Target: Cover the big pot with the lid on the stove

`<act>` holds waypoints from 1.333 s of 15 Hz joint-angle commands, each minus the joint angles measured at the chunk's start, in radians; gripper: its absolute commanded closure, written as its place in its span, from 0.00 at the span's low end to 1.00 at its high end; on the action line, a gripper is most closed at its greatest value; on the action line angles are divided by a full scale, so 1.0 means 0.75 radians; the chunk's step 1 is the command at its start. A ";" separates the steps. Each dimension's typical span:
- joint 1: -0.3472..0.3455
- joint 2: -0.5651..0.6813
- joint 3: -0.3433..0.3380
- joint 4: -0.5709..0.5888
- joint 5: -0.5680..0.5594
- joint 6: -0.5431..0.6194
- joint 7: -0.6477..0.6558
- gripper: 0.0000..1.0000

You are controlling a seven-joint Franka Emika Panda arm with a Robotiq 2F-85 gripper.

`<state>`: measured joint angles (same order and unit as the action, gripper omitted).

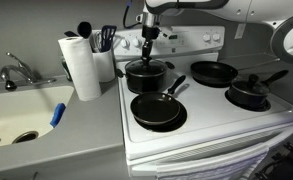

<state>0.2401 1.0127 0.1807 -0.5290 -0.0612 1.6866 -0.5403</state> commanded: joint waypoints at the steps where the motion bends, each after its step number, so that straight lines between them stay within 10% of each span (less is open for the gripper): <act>1: 0.022 0.094 -0.026 0.154 0.013 -0.116 -0.036 0.86; 20: 0.015 0.042 -0.027 0.096 -0.015 -0.095 -0.052 0.86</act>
<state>0.2577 1.0768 0.1677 -0.4074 -0.0625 1.6262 -0.5537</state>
